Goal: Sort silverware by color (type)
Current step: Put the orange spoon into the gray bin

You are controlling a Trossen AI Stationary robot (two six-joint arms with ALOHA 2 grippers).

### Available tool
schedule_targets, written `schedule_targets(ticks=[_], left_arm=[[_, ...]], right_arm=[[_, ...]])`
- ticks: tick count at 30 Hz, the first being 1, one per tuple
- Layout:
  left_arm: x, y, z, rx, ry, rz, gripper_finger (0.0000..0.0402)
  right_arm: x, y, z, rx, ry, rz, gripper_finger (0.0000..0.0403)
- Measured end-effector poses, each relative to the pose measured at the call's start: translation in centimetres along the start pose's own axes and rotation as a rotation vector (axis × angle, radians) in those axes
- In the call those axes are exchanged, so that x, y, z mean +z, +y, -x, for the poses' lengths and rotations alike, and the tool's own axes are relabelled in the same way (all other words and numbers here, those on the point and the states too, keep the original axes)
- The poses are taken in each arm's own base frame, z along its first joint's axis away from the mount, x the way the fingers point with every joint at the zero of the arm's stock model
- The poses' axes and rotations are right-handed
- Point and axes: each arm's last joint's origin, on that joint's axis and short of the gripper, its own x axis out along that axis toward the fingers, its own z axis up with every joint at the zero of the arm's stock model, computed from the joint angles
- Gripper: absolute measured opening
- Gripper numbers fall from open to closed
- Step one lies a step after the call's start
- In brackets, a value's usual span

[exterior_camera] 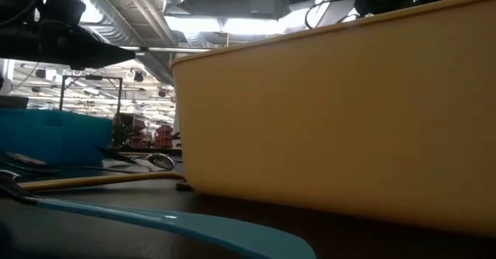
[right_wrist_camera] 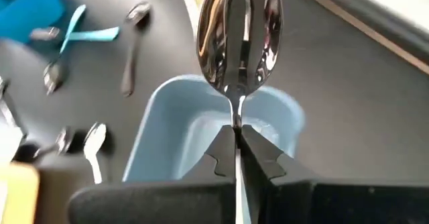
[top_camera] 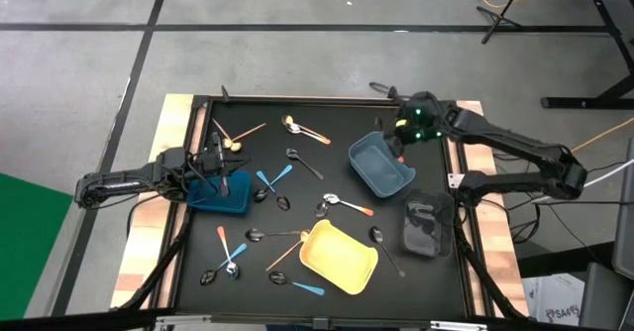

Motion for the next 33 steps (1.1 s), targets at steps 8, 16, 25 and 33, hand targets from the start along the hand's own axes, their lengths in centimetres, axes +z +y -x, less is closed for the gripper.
schedule_targets(ticks=[8,16,25,33], left_arm=[[0.0,0.0,0.0,0.001,0.0,0.0,0.0],[0.0,0.0,0.0,0.001,-0.001,0.0,0.0],[0.0,0.0,0.0,0.0,-0.001,0.0,0.0],[0.0,0.0,0.0,0.0,0.0,0.0,0.0]], right_arm=[[-0.9,3.0,-1.6,0.079,0.076,0.223,0.0],[-1.6,3.6,-4.3,0.017,0.183,0.262,0.0],[-2.5,3.1,-7.6,-0.009,0.32,0.249,0.0],[-3.2,2.7,-9.6,-0.028,0.405,0.24,0.0]])
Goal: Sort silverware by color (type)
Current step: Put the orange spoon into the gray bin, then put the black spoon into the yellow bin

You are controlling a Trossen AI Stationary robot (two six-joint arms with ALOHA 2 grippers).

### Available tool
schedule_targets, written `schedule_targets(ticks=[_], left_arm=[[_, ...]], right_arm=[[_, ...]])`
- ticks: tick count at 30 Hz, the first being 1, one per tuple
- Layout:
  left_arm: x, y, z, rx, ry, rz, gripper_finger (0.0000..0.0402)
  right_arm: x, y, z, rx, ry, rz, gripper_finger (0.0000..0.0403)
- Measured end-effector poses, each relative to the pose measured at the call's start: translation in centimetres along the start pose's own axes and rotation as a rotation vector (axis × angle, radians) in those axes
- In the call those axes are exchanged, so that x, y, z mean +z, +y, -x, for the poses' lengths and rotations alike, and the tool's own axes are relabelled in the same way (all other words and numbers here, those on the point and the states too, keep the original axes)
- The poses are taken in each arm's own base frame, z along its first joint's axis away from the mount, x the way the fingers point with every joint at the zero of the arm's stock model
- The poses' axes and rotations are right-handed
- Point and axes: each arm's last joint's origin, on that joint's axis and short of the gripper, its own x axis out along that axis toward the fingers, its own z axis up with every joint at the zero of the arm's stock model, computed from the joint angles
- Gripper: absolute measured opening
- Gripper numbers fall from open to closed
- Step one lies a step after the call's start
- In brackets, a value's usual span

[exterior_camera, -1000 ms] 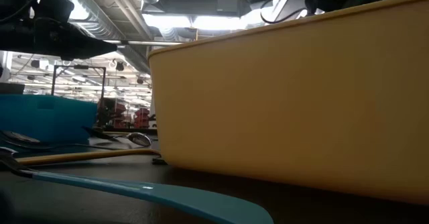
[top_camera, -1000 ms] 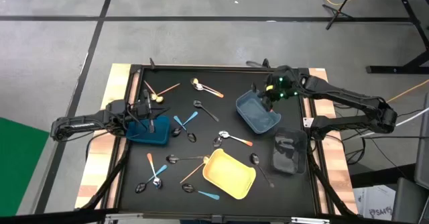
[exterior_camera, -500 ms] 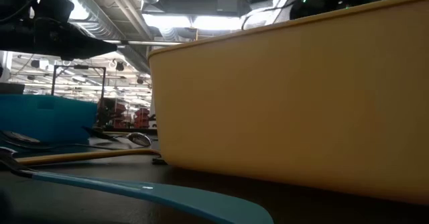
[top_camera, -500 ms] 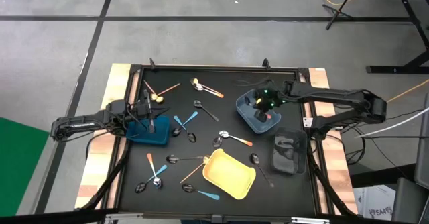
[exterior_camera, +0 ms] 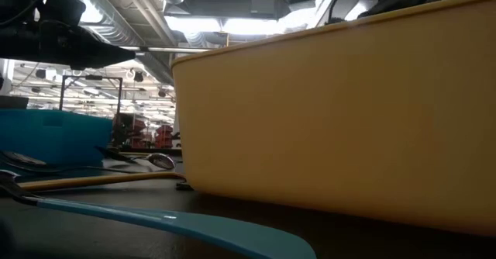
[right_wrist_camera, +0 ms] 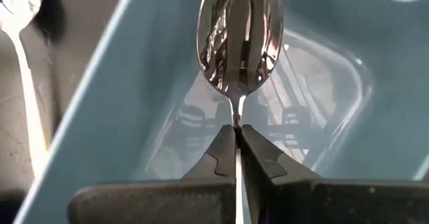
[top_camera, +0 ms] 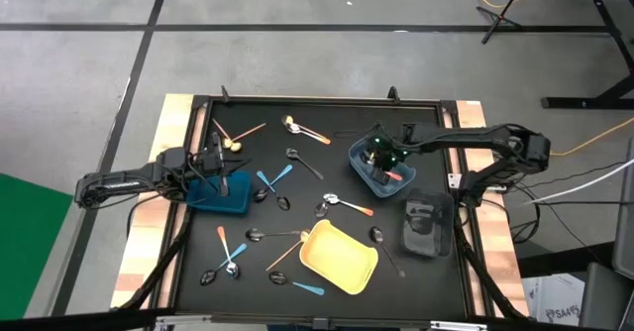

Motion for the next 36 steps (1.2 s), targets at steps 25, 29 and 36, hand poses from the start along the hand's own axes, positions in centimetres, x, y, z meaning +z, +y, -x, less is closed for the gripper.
schedule_targets(ticks=[25,29,36], left_arm=[[-0.01,0.0,0.0,0.0,0.0,0.004,0.0],[0.01,0.0,0.0,0.0,-0.001,0.056,0.0],[0.8,0.2,0.03,0.017,-0.085,0.108,0.0]], right_arm=[[0.05,-0.09,-0.65,-0.011,0.017,-0.001,0.0052],[0.05,-0.09,-0.65,-0.011,0.017,-0.001,0.0052],[0.05,-0.09,-0.64,-0.012,0.017,-0.001,0.0051]])
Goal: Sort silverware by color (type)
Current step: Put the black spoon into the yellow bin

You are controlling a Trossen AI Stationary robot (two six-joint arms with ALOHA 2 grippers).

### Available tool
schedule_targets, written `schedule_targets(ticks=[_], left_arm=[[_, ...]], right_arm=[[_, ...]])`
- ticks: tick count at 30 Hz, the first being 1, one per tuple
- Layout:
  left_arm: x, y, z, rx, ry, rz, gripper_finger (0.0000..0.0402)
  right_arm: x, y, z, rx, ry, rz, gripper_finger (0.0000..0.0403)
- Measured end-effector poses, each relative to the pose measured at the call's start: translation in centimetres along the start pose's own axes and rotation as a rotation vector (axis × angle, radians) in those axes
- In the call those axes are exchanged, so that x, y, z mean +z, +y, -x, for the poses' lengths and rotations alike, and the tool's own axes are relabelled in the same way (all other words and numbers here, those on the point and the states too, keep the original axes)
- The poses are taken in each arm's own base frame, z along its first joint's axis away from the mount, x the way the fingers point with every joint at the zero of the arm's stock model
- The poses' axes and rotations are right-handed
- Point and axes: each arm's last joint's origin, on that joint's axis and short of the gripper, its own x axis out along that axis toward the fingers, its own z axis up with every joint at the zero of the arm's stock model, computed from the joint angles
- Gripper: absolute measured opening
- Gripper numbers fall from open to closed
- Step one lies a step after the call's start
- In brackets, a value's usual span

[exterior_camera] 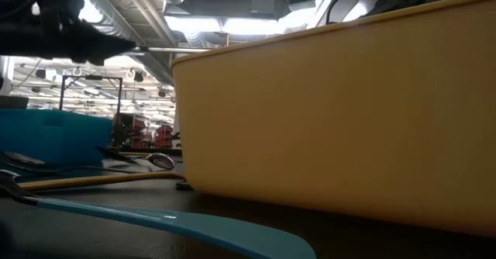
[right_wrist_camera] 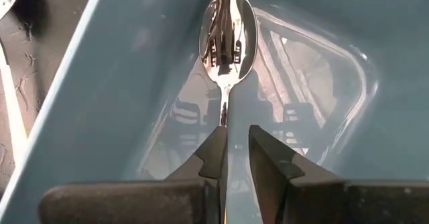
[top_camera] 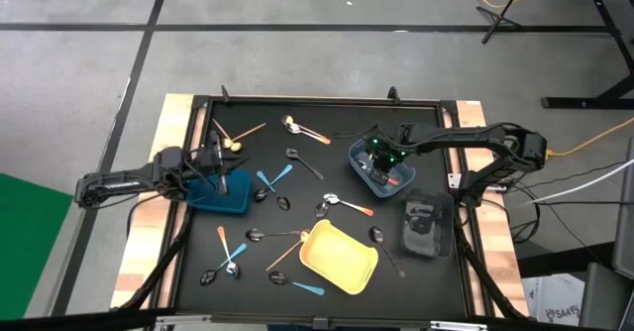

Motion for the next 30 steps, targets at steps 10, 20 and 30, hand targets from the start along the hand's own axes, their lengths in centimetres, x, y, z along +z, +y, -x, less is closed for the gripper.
schedule_targets(ticks=[10,20,30], left_arm=[[2.6,0.4,0.3,0.033,-0.267,0.061,0.0003],[2.6,0.5,-0.5,0.093,-0.257,0.121,0.009],[2.9,0.5,-1.7,0.119,-0.266,0.129,0.0121]], right_arm=[[0.0,0.0,0.0,0.0,0.0,0.0,0.0051],[0.0,0.0,0.0,0.0,0.0,0.0,0.0051],[0.0,0.0,0.0,0.0,0.0,0.0,0.0051]])
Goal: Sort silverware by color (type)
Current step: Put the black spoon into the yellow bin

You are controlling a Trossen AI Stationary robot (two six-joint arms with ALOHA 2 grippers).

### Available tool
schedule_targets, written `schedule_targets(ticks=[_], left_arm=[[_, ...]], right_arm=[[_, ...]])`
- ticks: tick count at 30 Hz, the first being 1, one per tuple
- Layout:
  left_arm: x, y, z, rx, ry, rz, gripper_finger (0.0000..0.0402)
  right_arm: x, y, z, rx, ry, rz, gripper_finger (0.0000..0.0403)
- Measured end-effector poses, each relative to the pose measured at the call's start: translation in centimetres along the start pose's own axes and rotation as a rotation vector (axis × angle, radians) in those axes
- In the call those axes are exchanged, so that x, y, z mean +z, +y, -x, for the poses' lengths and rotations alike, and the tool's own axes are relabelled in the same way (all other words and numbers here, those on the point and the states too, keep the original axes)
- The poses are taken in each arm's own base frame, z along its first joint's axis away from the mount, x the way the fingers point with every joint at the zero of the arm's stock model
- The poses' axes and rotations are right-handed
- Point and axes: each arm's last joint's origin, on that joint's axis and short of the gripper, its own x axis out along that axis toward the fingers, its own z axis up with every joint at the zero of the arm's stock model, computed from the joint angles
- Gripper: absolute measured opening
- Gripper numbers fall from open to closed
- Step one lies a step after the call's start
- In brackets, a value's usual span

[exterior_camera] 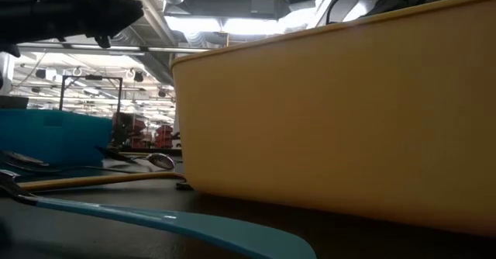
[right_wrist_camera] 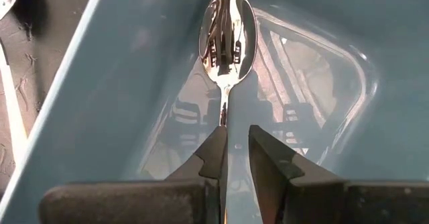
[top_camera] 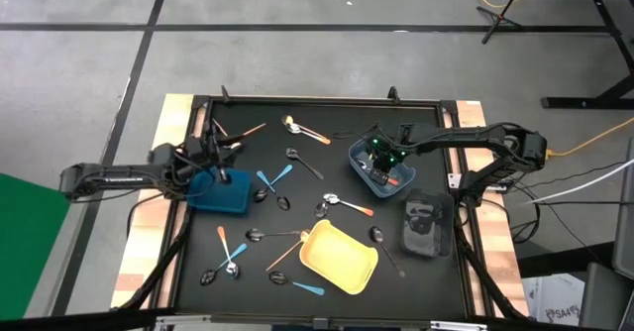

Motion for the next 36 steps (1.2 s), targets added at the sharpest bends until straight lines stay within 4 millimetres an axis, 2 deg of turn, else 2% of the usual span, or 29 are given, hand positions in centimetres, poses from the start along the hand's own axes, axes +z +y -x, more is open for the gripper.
schedule_targets(ticks=[5,13,22,29,36], left_arm=[[1.2,-0.3,-1.7,-0.008,0.031,0.017,0.012],[2.7,-0.9,-5.8,-0.011,0.109,0.003,0.012],[1.6,-1.9,-10.6,-0.025,0.269,-0.025,0.012],[-0.1,-2.8,-14.3,-0.096,0.495,-0.049,0.012],[-1.6,-3.3,-17.0,-0.112,0.664,-0.085,0.012]], right_arm=[[0.0,0.0,0.0,0.0,0.0,0.0,0.0051],[0.0,0.0,0.0,0.0,0.001,0.0,0.0051],[-0.1,0.0,0.5,0.001,-0.008,-0.001,0.0051],[-0.2,0.2,2.7,0.01,-0.096,0.002,0.0051],[-0.4,0.5,5.2,0.024,-0.202,0.011,0.0051]])
